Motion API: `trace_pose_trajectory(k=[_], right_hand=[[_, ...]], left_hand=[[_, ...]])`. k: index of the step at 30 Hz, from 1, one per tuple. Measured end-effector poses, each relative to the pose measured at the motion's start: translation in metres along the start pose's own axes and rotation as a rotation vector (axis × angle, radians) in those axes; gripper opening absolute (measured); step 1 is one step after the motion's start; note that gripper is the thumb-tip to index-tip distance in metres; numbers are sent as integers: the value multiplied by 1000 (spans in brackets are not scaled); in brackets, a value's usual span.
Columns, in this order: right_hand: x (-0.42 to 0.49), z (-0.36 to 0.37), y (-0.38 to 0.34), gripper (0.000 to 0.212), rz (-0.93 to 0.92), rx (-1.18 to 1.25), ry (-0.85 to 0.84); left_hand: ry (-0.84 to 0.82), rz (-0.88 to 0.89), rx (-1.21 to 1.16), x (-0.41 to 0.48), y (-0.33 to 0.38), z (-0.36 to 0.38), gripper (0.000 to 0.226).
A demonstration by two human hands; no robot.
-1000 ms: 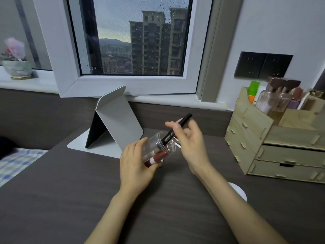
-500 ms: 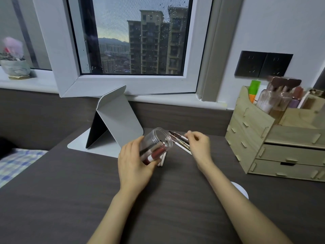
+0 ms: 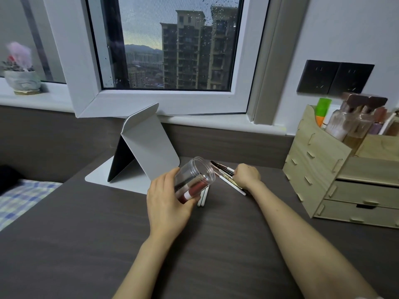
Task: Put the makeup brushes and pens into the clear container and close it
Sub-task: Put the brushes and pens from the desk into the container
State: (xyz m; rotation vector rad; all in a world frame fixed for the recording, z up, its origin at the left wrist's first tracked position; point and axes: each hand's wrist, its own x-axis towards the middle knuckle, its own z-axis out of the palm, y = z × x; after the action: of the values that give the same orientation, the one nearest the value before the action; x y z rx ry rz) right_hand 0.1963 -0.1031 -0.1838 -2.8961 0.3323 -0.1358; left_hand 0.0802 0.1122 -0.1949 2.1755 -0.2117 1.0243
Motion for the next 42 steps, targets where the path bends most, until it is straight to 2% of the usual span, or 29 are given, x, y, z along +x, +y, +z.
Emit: trace_pose_trajectory(k=[3,5,7,10,12,13,16,19,22,24,26,28,30,32,34,36,38,42], right_hand=[[-5,-5,1,17,2,51,9],[-12,-13,3,21,24,238,88],[-27,-26,0,19,33,616,155],[-71,-57,-12,5,-49,1231,135],[-103,-75,-21,16,-182,1473,103],[-117,-81,-26,20,-243,1512,72],[-145,-86,-39,18,-410,1293,18],[-149,-79,-44,7,-446,1016,42],[-146,-70,-45,14,-410,861,97],[-147,-68,-46,29,-440,716,94],[-148,-68,-46,36,-456,793,38],[-145,-73,-42,33,-418,1056,6],[-132,-77,-32,36,-301,1306,59],[-112,-71,-18,35,-167,1359,177],[-89,-54,-6,31,-83,1105,288],[-69,-29,6,26,-56,713,286],[-59,-9,13,24,-104,361,241],[-47,8,7,27,-169,53,230]], left_hand=[[-11,6,12,0,0,0,73],[-14,9,13,0,0,0,73],[-15,8,11,-1,1,-1,72],[-20,11,6,-1,3,-1,72],[-28,16,2,-2,5,-1,72],[-33,21,-2,-2,6,-1,72],[-46,44,-20,-5,10,-3,70],[-47,44,-50,-6,12,-6,70],[-46,60,-62,-6,14,-6,71],[-50,53,-75,-6,14,-6,71],[-56,48,-76,-7,13,-5,72],[-55,46,-71,-7,12,-4,73],[-41,33,-79,-7,12,-5,73],[-26,6,-88,-6,11,-5,72],[-6,-15,-89,-5,9,-5,73],[20,-32,-90,-5,8,-5,73],[44,-50,-92,-4,6,-4,74],[61,-66,-80,-2,4,-4,74]])
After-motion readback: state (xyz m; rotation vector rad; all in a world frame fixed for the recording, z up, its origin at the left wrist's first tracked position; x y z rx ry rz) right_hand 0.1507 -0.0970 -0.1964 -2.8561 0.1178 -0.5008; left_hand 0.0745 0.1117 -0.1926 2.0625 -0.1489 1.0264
